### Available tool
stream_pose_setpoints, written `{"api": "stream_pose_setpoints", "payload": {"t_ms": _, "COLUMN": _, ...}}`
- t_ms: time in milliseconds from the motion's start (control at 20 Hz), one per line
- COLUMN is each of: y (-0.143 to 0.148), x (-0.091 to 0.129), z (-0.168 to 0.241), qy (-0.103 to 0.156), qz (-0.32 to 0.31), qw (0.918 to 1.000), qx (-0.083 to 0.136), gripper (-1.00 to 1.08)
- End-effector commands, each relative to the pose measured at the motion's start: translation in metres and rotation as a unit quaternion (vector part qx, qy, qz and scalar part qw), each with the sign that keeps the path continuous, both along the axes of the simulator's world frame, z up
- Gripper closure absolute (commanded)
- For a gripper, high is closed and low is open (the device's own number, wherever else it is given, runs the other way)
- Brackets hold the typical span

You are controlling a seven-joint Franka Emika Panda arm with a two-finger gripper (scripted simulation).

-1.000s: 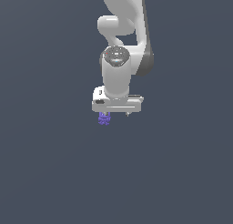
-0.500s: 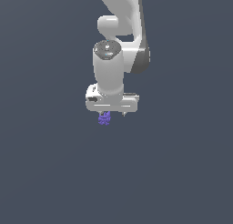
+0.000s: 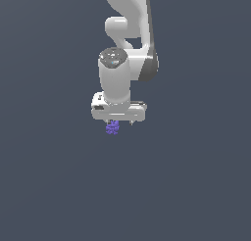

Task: Pick up the object and move it to a goal position.

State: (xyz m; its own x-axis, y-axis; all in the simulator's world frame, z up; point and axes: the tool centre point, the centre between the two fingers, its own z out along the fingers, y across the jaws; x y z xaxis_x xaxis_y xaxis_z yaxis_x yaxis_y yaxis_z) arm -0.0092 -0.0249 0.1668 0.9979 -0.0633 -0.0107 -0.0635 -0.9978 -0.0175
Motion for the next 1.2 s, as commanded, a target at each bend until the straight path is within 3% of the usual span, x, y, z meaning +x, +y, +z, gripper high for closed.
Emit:
{"api": "stream_pose_setpoints", "payload": {"t_ms": 0, "y": -0.006, "x": -0.006, "z": -0.01, "qy": 0.0, "qz": -0.003, "qw": 1.0, "qx": -0.001, "gripper": -0.92}}
{"api": "stream_pose_setpoints", "payload": {"t_ms": 650, "y": -0.04, "x": -0.057, "z": -0.069, "qy": -0.004, "qz": -0.022, "qw": 0.9997, "qx": -0.008, "gripper": -0.92}}
{"api": "stream_pose_setpoints", "payload": {"t_ms": 1150, "y": -0.044, "x": -0.065, "z": -0.078, "qy": -0.004, "qz": -0.024, "qw": 0.9997, "qx": -0.009, "gripper": -0.92}}
